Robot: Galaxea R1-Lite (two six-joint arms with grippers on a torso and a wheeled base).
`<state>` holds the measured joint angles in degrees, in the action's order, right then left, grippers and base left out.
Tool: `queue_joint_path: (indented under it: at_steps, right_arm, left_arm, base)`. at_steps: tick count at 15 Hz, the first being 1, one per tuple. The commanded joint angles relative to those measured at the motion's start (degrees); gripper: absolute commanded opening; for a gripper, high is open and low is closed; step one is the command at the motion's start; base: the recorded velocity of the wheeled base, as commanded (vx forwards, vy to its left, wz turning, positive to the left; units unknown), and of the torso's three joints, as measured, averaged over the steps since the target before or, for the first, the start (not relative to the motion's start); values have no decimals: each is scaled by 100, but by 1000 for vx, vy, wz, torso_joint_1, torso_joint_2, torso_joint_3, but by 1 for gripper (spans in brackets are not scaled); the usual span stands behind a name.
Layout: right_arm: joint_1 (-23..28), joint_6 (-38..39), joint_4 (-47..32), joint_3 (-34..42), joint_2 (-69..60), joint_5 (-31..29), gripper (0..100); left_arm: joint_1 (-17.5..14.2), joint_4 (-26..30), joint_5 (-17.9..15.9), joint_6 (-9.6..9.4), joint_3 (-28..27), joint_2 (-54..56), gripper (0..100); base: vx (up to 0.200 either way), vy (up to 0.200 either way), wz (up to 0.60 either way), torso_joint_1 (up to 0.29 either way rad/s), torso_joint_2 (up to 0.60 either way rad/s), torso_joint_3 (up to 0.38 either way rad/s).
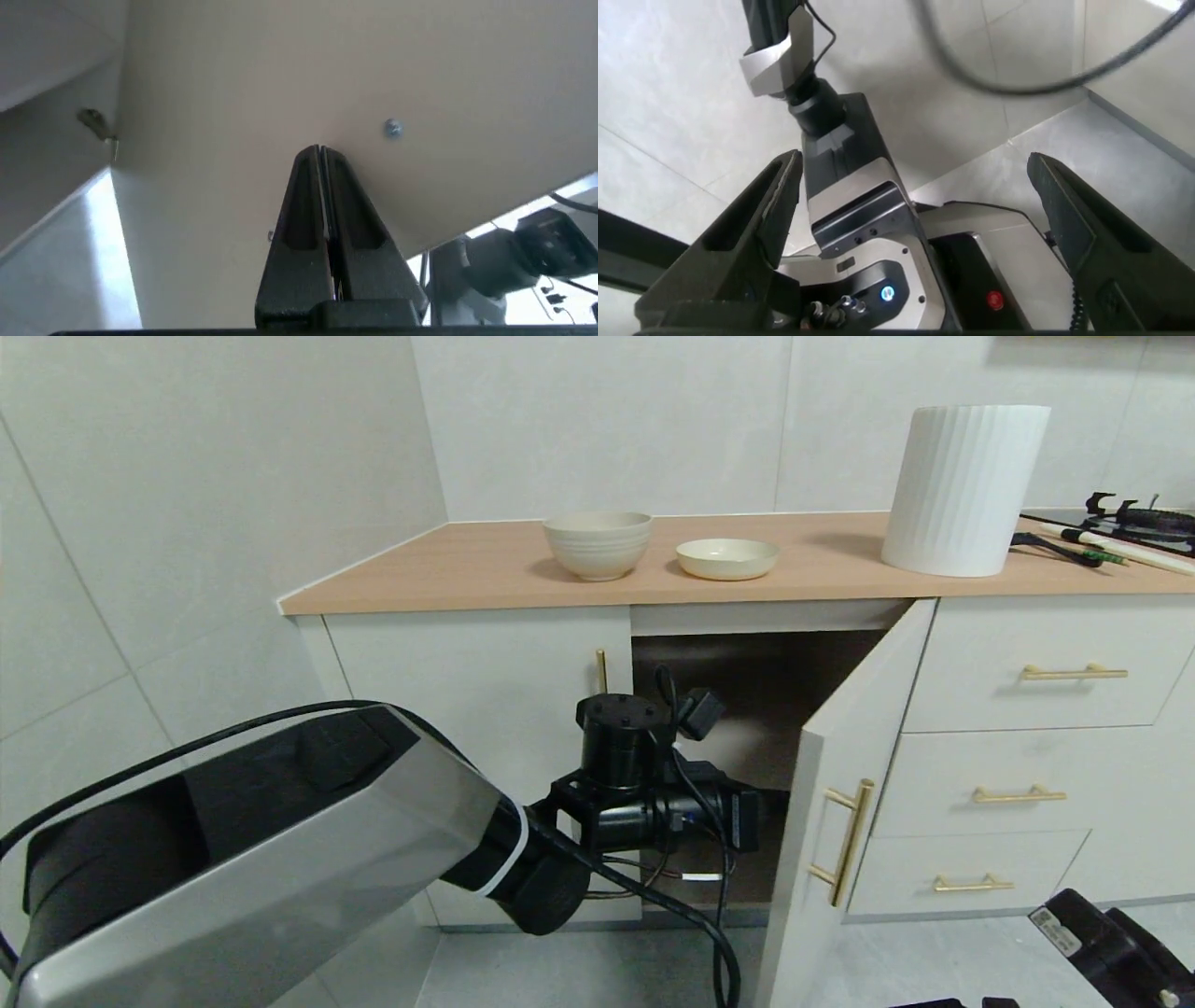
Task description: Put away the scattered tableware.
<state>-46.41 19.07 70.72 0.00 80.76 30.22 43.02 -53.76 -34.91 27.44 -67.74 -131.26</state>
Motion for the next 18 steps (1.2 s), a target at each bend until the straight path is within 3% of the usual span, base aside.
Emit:
queue_joint_path:
  at_steps: [1, 4, 7, 9, 10, 11, 14, 16, 18]
  right_arm:
    - [-167, 1, 3, 0, -105, 1, 100]
    - [-712, 1, -164, 0, -667, 1, 100]
    - [-905, 1, -401, -18, -940, -7, 100]
    - [-773, 9, -401, -149, -711, -113, 100]
    - [-632, 18, -401, -255, -632, -192, 100]
    - [-184, 9, -401, -659, -280, -429, 100]
    - [870, -623, -401, -1775, 818, -684, 100]
    - [1213, -1195, -418, -2558, 1600, -1589, 100]
    - [1090, -1511, -541, -3814, 2339, -3444, 100]
  left_arm:
    - [347, 59, -7, 7, 7, 267, 0]
    - [1367, 94, -7, -19, 16, 715, 0]
    - [1288, 94, -7, -19, 446, 1067, 0]
    - [426, -126, 143, -11, 1184, 1401, 0]
    - [242, -196, 257, -19, 1351, 1515, 0]
    - [-242, -267, 477, -37, 1782, 1911, 0]
    - [-1375, -231, 635, -784, 2819, 3097, 0]
    - [-1797, 85, 916, -837, 3206, 3880, 0]
    - [-2342, 1140, 943, -837, 3399, 4969, 0]
  base:
    - [0, 0, 0, 0, 0, 0]
    - [0, 0, 0, 0, 0, 0]
    - [0, 0, 0, 0, 0, 0]
    - [0, 0, 0, 0, 0, 0]
    - [0, 0, 0, 0, 0, 0]
    - [0, 0, 0, 0, 0, 0]
    - [0, 0, 0, 0, 0, 0]
    - [0, 0, 0, 0, 0, 0]
    - [0, 0, 0, 0, 0, 0]
